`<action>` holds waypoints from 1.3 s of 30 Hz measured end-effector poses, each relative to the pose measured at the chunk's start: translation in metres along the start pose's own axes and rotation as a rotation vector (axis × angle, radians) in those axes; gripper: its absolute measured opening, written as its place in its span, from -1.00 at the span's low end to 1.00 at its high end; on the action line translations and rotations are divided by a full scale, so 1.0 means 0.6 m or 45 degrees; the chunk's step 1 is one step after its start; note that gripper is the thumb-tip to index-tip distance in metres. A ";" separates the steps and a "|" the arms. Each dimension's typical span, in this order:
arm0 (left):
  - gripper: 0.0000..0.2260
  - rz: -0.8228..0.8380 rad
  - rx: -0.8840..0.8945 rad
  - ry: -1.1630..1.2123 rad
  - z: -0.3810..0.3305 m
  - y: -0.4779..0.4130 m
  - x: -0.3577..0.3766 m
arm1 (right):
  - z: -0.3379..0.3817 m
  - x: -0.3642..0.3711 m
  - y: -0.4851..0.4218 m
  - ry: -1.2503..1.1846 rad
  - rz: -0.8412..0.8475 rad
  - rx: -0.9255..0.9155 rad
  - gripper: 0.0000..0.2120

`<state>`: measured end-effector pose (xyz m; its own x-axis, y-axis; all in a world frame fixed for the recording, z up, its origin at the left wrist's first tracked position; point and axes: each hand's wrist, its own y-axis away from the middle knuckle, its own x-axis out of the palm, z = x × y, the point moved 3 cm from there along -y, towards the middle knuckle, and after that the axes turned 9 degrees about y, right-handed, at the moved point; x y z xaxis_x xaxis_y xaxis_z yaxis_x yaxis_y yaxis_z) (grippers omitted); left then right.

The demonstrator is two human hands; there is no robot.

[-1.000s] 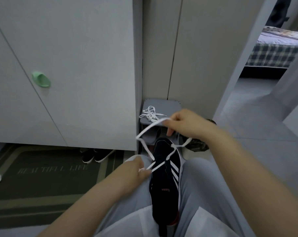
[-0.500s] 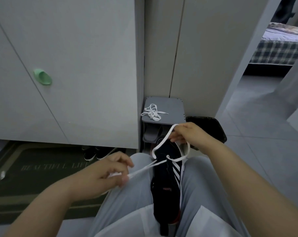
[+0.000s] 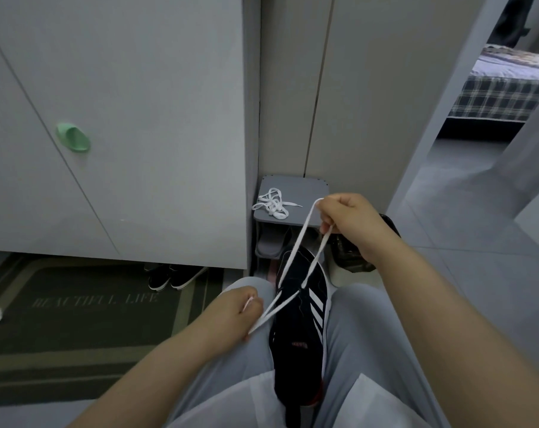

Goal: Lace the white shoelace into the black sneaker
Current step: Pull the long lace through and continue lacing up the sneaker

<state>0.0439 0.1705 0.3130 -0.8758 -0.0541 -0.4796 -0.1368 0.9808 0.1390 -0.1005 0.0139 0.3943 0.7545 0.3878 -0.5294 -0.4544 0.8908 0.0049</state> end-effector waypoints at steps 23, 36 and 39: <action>-0.72 0.441 0.215 -0.581 -0.058 0.071 -0.076 | -0.096 0.050 0.044 0.617 0.036 -0.139 -0.91; -0.70 0.126 0.316 0.041 -0.041 0.041 -0.055 | -0.136 0.081 0.074 -0.004 -0.151 0.065 -0.83; -0.69 0.180 0.316 0.040 -0.041 0.037 -0.033 | -0.128 0.081 0.078 -0.292 -0.132 0.197 -0.90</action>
<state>0.0471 0.1888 0.3468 -0.8925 0.0843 -0.4431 0.1019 0.9947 -0.0160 -0.1215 0.0560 0.3035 0.8885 0.3204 -0.3286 -0.3048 0.9472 0.0996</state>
